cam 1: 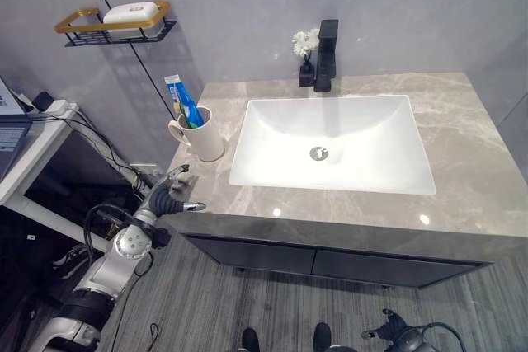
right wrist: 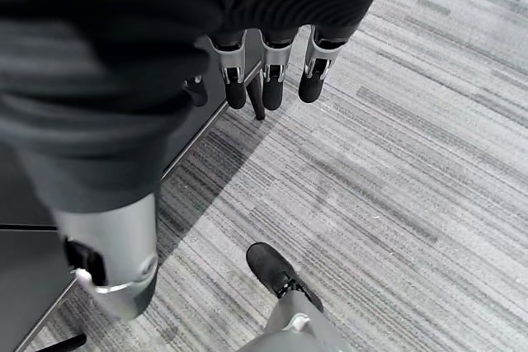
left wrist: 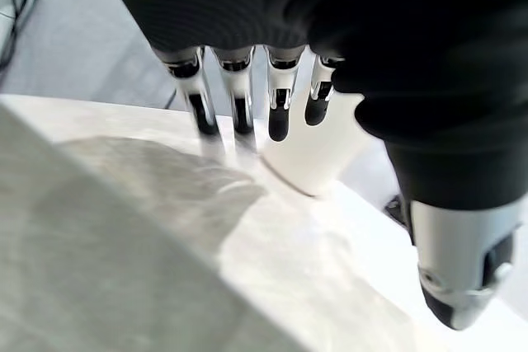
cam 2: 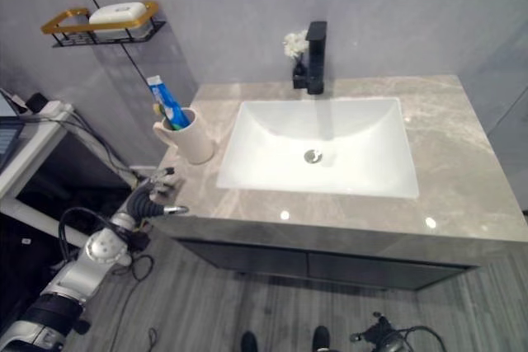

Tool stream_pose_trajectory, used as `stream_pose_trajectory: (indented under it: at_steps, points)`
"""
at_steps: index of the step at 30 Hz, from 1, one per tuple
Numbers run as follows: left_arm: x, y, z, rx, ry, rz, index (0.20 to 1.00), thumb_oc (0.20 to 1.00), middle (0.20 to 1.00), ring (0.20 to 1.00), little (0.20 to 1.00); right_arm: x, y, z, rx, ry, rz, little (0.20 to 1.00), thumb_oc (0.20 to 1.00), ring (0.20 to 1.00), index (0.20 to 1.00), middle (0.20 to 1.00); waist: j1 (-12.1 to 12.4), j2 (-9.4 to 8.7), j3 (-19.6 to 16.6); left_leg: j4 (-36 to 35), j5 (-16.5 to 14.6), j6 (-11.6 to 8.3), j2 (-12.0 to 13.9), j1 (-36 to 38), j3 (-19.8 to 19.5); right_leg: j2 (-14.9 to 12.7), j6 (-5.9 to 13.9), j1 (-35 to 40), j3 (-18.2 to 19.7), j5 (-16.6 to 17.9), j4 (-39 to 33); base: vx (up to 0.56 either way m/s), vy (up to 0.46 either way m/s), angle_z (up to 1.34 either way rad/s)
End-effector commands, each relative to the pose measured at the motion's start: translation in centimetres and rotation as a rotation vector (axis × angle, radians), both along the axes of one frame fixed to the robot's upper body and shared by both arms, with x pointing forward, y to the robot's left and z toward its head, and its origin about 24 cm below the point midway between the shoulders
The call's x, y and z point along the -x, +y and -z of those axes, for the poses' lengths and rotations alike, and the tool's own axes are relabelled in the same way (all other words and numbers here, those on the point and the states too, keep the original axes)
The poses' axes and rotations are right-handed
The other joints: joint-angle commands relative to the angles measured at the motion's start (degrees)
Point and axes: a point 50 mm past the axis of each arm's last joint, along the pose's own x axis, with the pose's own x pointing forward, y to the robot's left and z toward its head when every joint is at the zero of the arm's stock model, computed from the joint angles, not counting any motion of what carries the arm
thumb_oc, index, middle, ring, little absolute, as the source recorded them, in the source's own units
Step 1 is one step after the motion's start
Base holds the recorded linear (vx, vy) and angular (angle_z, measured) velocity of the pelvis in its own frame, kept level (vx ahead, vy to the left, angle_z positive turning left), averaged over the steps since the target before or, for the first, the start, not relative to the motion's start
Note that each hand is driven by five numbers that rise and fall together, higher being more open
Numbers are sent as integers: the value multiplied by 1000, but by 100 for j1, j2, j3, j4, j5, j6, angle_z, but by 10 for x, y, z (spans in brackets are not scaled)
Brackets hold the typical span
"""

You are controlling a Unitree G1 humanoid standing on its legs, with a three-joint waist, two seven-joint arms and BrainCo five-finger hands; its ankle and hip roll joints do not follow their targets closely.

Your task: Put brush and paste in cup on sink, flatten towel.

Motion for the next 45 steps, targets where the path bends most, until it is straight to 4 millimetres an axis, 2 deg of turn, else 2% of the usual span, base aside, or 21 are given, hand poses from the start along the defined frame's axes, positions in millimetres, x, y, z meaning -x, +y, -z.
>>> stream_pose_trajectory:
  at_steps: [1,2,3,4,19,23,26,31,45]
  points:
    - [-18,1,-37,-2,-148,13,1000,1000,1000,1000,1000,-7,8,1,0,-16,17,1000,1000,1000,1000,1000,-153,-449,-68,23,203,-276,94,-132,93,-380,356,365,324,-403,50,0,0,0]
    - [-18,0,-37,0,-146,14,922,922,922,922,922,-7,8,1,-1,-14,17,1000,1000,1000,1000,1000,-159,-450,-71,23,200,-273,92,-132,97,-383,361,361,323,-400,50,0,0,0]
    - [-18,0,-35,5,-143,14,304,304,304,304,304,-5,8,1,-2,-12,19,1000,1000,1000,1000,1000,-166,-453,-74,23,194,-272,92,-130,103,-385,362,359,327,-400,50,0,0,0]
    - [-21,-5,-32,1,-130,19,200,200,200,200,200,-7,9,1,-4,-15,14,1000,1000,1000,1000,1000,-193,-458,-74,23,192,-271,93,-131,113,-384,363,350,340,-397,50,0,0,0]
    - [-18,-6,-29,41,-130,12,200,200,200,200,200,-9,8,0,-2,-32,10,1000,1000,1000,1000,1000,-219,-465,20,23,219,-272,101,-188,101,-363,348,308,351,-393,50,1,1,-1]
    - [-16,-2,-23,17,-104,-3,200,200,200,200,200,-11,8,-1,-3,-41,12,1000,1000,1000,1000,1000,-213,-469,46,23,237,-272,106,-217,97,-356,343,282,362,-385,50,0,0,0]
    - [-14,10,-18,-17,-87,-54,200,200,200,200,200,-11,8,-1,0,-40,7,1000,1000,1000,1000,1000,-190,-468,81,23,253,-275,110,-231,87,-341,334,267,356,-384,50,0,0,0]
    - [-13,12,-12,-18,-67,-72,200,200,200,200,200,-11,7,-1,3,-42,11,1000,1000,1000,1000,1000,-194,-457,129,23,274,-280,115,-222,77,-322,309,287,346,-388,50,0,0,0]
    - [-20,-10,-8,-9,-47,2,200,200,200,200,200,-17,7,-4,9,-73,13,1000,1000,1000,1000,1000,-299,-375,200,23,312,-294,142,-367,130,-285,303,89,407,-360,50,1,-1,0]
